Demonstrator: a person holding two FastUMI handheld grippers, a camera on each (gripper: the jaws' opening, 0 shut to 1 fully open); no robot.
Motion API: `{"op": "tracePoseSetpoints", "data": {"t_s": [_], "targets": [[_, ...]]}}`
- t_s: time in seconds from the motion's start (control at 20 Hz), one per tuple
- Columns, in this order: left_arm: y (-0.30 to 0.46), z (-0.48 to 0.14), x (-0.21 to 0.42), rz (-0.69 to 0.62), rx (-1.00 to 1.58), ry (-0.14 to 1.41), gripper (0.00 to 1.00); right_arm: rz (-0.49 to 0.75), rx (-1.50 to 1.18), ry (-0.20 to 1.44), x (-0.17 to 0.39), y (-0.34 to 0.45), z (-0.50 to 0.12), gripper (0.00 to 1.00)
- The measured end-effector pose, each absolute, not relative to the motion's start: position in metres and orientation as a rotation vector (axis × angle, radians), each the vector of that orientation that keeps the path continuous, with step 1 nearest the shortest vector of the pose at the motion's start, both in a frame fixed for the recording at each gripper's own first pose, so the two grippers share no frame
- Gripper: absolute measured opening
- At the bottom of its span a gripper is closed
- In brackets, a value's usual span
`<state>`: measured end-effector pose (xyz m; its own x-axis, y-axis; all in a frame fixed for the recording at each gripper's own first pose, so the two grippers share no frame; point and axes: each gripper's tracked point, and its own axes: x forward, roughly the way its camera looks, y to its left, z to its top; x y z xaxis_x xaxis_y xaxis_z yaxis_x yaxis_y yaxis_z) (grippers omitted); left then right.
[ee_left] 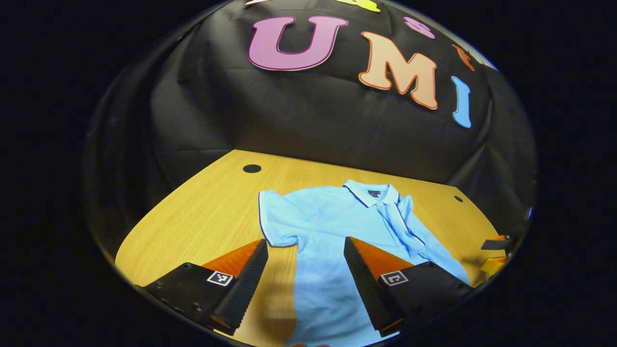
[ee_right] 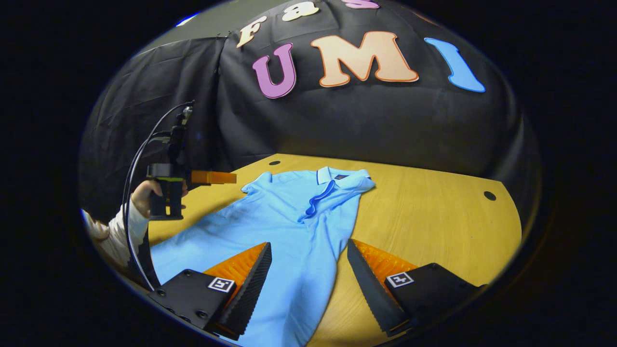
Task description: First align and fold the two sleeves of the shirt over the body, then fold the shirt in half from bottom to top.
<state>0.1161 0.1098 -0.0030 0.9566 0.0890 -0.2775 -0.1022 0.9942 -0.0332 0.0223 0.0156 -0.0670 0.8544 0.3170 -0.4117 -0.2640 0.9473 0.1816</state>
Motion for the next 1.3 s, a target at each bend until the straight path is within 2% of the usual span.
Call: {"op": "tracePoseSetpoints", "data": {"t_s": [0.35,0.45,0.8,0.95,1.15,1.25,1.3], "targets": [[0.141,-0.024,0.179,0.143,-0.018,0.4,0.93,0.282,0.141,0.437,0.001,0.002,-0.078,0.98],[0.151,-0.034,0.187,0.186,0.005,0.435,0.93,0.263,0.138,0.434,-0.001,-0.004,-0.079,0.98],[0.152,-0.054,0.195,0.204,0.009,0.492,0.94,0.234,0.135,0.428,-0.008,-0.015,-0.086,0.98],[0.152,-0.056,0.196,0.206,0.021,0.492,0.88,0.23,0.151,0.421,-0.007,-0.019,-0.085,0.98],[0.139,-0.055,0.201,0.159,-0.003,0.48,0.53,0.237,0.175,0.418,-0.009,-0.019,-0.086,0.98],[0.136,-0.056,0.201,0.155,-0.009,0.481,0.14,0.234,0.165,0.431,-0.011,-0.02,-0.093,0.98],[0.136,-0.054,0.202,0.155,-0.015,0.477,0.05,0.234,0.157,0.436,-0.013,-0.021,-0.096,0.98]]}}
